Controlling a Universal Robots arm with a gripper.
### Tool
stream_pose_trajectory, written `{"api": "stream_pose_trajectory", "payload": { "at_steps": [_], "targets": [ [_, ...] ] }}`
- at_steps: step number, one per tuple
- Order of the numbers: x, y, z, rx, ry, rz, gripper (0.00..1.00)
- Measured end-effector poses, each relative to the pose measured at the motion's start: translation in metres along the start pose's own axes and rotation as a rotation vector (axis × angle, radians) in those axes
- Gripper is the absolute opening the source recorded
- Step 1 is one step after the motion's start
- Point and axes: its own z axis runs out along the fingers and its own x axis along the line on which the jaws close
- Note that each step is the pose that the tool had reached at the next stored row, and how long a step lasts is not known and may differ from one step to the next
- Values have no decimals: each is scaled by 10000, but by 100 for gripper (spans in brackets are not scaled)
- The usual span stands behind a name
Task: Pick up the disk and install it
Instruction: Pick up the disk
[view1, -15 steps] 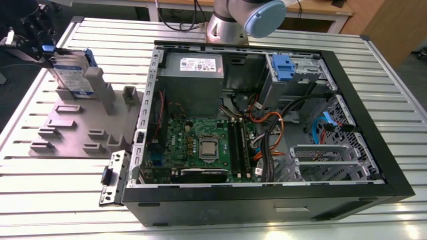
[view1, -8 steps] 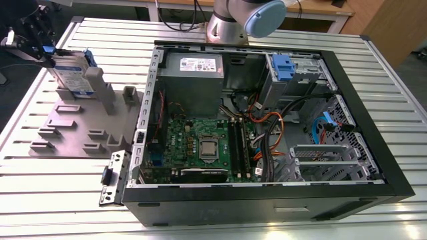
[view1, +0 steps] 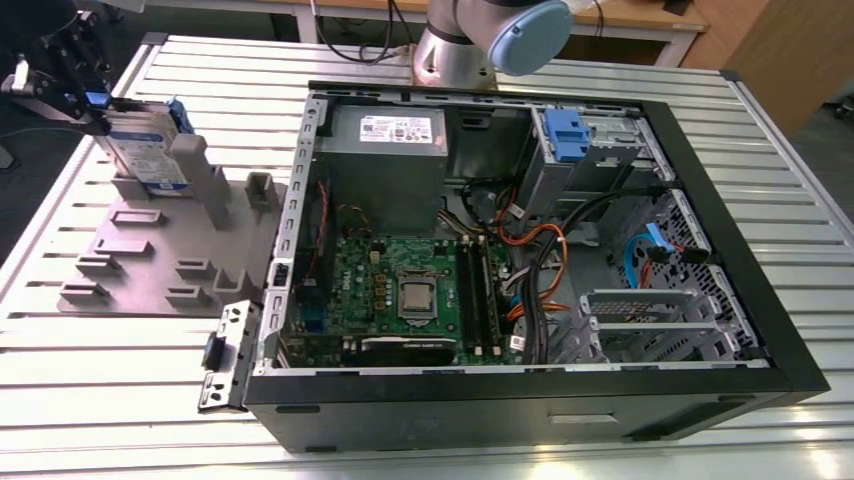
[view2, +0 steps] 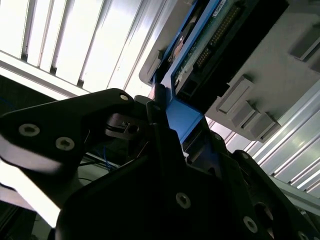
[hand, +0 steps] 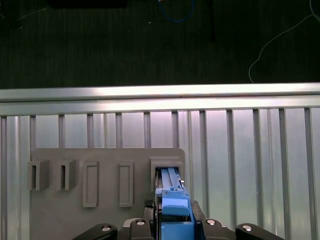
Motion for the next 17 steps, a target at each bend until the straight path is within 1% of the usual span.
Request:
{"api": "stream_pose_trajectory", "payload": {
  "at_steps": [2, 7, 10, 17],
  "targets": [
    [0, 0, -4, -1, 1, 0, 36],
    [-2, 1, -42, -1, 1, 0, 36],
    [-3, 1, -48, 1, 0, 0, 36],
    [-6, 2, -110, 0, 0, 0, 36]
  ]
}}
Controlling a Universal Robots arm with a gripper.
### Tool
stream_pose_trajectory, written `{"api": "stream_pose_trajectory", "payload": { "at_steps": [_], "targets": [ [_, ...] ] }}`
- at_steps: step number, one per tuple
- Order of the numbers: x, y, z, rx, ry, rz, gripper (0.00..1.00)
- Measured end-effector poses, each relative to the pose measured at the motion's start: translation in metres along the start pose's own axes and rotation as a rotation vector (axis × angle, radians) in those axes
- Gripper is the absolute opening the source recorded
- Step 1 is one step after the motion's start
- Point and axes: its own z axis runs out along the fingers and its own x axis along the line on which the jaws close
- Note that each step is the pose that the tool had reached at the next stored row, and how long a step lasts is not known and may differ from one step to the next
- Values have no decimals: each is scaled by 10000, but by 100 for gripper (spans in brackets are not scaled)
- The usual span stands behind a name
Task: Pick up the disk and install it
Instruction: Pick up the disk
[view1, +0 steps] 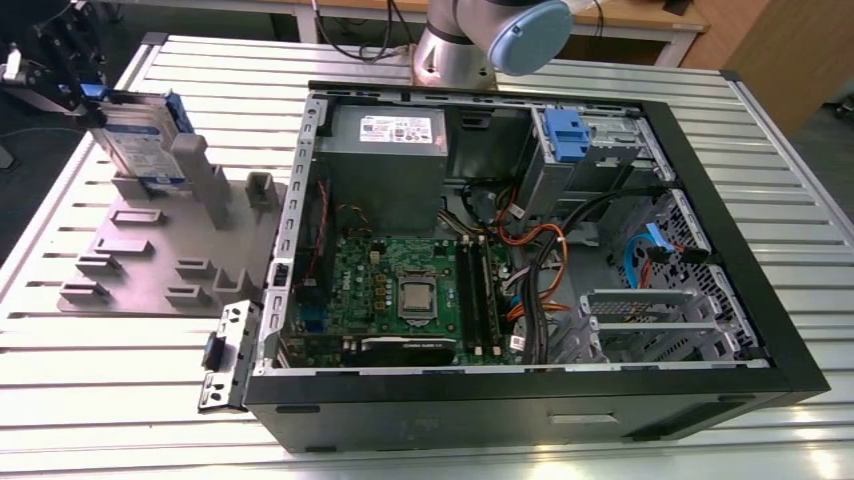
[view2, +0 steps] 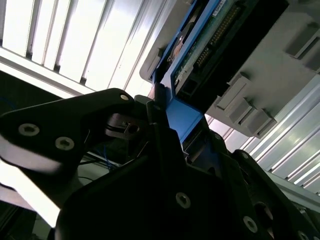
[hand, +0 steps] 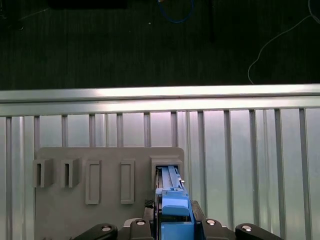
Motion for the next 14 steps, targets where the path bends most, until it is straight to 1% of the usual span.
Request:
{"api": "stream_pose_trajectory", "payload": {
  "at_steps": [14],
  "targets": [
    [-11, 3, -192, 0, 0, 0, 36]
  ]
}}
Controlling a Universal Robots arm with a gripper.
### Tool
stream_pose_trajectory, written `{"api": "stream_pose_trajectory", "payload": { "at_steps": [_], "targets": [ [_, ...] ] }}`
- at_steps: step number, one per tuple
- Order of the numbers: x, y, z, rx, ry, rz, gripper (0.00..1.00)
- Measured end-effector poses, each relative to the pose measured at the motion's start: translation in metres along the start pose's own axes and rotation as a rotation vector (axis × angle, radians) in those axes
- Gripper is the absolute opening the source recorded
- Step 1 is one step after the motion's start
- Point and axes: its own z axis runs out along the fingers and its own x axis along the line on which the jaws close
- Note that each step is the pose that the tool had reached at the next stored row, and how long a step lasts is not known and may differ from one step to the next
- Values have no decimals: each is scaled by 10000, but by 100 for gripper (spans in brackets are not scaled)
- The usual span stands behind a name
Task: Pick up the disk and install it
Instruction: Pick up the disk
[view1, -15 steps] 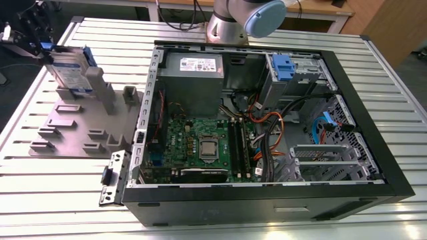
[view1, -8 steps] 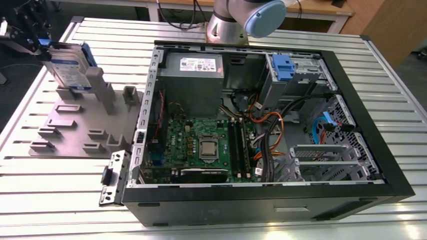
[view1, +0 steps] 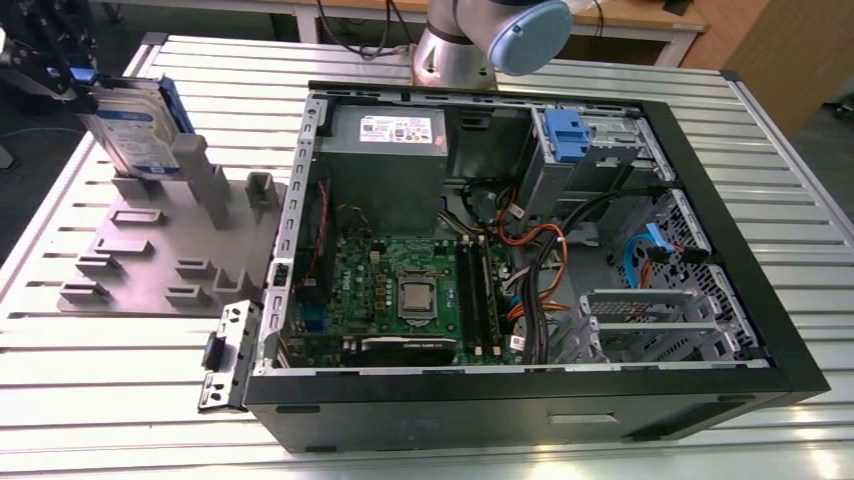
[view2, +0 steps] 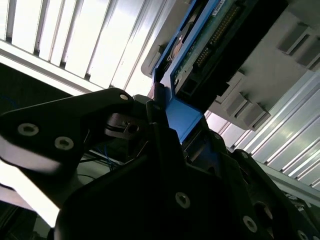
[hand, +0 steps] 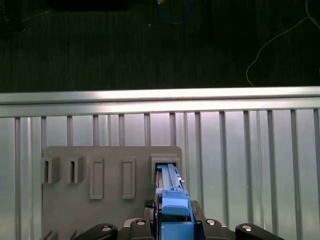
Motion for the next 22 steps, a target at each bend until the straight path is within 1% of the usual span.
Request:
{"api": "stream_pose_trajectory", "payload": {
  "at_steps": [13, 22],
  "targets": [
    [-10, 3, -169, 0, -1, -1, 36],
    [-14, 4, -244, 1, 2, 0, 36]
  ]
}}
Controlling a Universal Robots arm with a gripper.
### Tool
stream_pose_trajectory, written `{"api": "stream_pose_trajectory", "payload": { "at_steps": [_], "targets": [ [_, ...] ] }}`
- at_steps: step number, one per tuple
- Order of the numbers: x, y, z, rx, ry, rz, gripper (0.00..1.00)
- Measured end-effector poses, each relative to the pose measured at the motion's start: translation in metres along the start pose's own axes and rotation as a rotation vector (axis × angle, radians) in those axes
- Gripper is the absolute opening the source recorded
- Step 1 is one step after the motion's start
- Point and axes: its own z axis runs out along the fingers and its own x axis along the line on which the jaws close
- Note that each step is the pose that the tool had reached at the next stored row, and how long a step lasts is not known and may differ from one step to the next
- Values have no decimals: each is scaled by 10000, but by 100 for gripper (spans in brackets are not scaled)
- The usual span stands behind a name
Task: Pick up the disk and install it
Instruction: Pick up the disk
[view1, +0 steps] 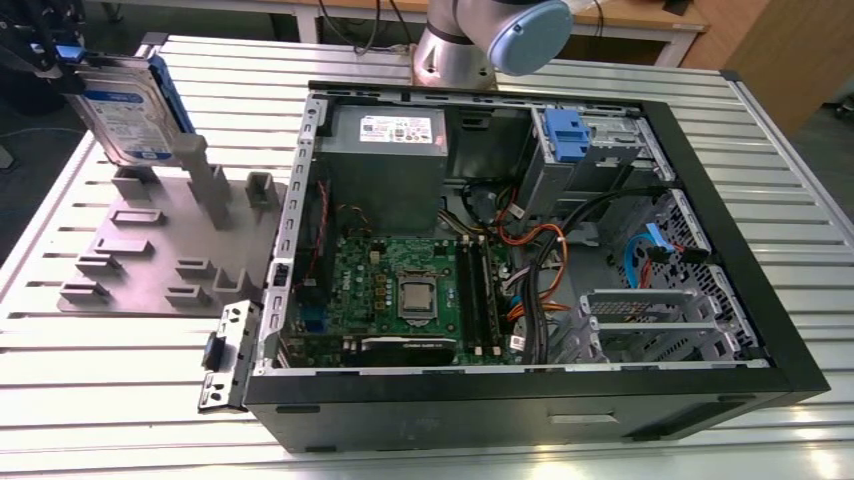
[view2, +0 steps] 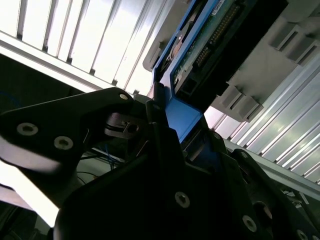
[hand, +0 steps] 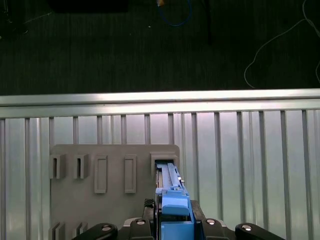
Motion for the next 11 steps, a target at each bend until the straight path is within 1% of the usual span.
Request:
{"api": "stream_pose_trajectory", "payload": {
  "at_steps": [6, 11],
  "targets": [
    [-2, 1, -43, 0, 4, 0, 36],
    [-3, 1, -47, 0, 5, 0, 36]
  ]
}}
